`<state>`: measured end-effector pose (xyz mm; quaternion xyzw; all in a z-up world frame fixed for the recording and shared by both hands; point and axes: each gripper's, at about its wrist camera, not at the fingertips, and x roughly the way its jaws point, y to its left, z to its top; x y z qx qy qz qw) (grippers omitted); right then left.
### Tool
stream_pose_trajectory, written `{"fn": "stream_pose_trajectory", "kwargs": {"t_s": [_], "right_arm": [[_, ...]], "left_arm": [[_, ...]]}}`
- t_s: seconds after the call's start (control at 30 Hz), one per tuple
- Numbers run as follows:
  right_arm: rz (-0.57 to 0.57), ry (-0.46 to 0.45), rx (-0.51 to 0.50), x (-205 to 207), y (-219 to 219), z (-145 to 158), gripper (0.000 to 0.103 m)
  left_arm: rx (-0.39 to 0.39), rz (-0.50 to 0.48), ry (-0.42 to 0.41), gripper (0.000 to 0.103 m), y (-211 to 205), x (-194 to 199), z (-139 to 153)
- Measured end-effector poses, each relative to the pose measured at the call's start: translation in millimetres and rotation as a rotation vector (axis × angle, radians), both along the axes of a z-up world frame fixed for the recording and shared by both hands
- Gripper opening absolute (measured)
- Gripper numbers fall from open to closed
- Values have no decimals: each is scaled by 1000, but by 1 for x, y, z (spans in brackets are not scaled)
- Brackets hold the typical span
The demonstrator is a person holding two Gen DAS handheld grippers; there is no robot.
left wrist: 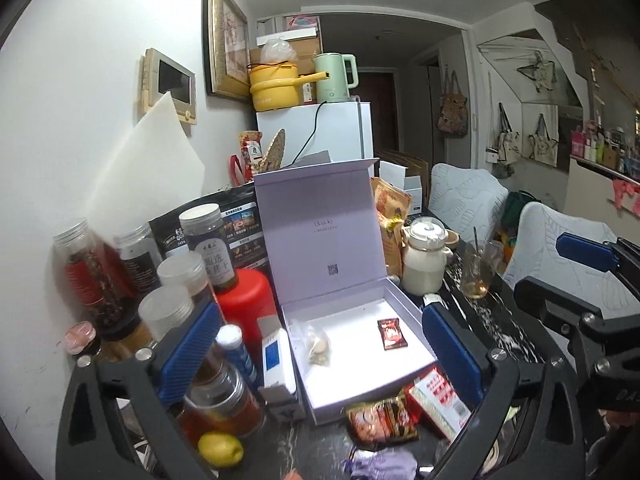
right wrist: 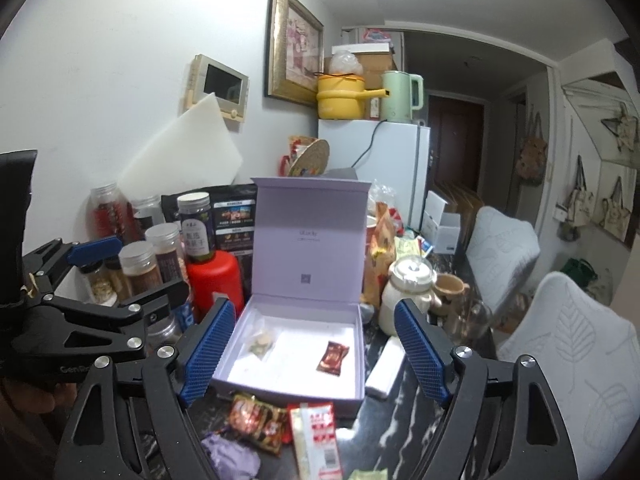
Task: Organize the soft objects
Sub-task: 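Withdraw both tools from the box back over the table, then grasp the lavender pouch with the left tool while the right tool reaches the cord bag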
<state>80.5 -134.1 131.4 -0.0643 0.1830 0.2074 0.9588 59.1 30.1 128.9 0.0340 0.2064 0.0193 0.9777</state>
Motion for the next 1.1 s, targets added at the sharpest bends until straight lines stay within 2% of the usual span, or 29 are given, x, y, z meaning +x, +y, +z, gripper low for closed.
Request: {"fn": "stream_pose_trajectory", "kwargs": {"t_s": [0.17, 0.27, 0.4, 0.73, 0.9, 1.1], "right_arm": [[-9, 18, 11, -20, -3, -10, 84], [-16, 34, 16, -30, -4, -19, 84], [-35, 57, 23, -40, -6, -32, 84], [-96, 128, -14, -62, -15, -72, 84], [-98, 203, 8, -69, -26, -95, 84], [-125, 279, 68, -75, -37, -122, 84]], "left_arm": [[-20, -49, 17, 103, 2, -19, -10], [-35, -33, 35, 103, 4, -28, -19], [-93, -44, 69, 103, 9, -40, -32], [-108, -71, 149, 103, -1, -55, -65], [-143, -191, 212, 103, -10, -59, -85], [-131, -242, 262, 103, -23, -62, -103]]}}
